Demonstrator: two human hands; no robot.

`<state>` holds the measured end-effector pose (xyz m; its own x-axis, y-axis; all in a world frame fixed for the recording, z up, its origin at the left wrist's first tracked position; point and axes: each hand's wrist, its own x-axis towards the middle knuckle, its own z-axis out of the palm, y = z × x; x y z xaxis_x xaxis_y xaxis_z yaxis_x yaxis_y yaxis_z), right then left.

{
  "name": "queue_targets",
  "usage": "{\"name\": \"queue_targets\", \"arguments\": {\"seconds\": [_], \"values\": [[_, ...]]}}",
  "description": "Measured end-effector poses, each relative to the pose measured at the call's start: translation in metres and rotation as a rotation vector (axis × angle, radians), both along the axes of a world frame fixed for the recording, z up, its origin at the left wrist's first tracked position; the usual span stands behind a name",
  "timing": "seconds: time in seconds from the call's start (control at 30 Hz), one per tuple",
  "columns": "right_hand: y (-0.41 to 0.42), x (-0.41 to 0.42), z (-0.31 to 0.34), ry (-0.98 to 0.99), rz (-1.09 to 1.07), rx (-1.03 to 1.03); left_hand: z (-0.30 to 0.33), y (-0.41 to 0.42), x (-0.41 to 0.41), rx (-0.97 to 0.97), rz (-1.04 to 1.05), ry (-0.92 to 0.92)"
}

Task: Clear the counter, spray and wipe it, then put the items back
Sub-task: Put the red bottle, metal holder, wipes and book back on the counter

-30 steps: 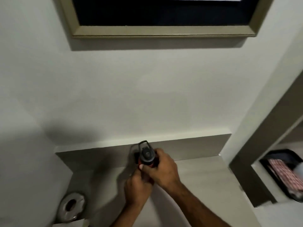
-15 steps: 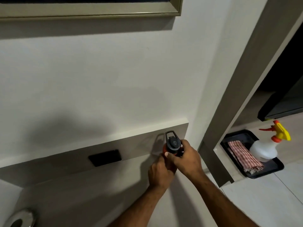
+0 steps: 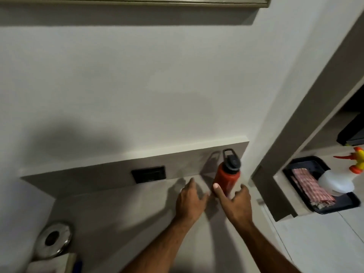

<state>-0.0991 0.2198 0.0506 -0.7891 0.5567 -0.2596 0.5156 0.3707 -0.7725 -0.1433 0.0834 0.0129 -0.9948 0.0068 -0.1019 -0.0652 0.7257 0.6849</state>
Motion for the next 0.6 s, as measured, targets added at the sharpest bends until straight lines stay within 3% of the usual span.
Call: {"name": "queue_targets", "arguments": {"seconds": [0.07, 0.27, 0.37, 0.47, 0.6], "values": [[-0.039, 0.012, -0.014, -0.002, 0.026, -0.047, -0.001, -0.054, 0.007, 0.008, 0.107, 0.022], [-0.231, -0.013, -0.028, -0.049, 0.579, -0.232, 0.028, -0.268, 0.027, -0.151, 0.566, 0.176], [-0.327, -0.024, -0.023, -0.081, 0.751, -0.316, 0.037, -0.353, 0.043, -0.234, 0.761, -0.063], [-0.396, -0.025, -0.033, -0.148, 0.833, -0.343, 0.031, -0.395, 0.058, -0.269, 0.734, -0.225], [-0.444, -0.019, -0.042, -0.238, 0.806, -0.428, 0.019, -0.405, 0.057, -0.221, 0.689, -0.270]]}}
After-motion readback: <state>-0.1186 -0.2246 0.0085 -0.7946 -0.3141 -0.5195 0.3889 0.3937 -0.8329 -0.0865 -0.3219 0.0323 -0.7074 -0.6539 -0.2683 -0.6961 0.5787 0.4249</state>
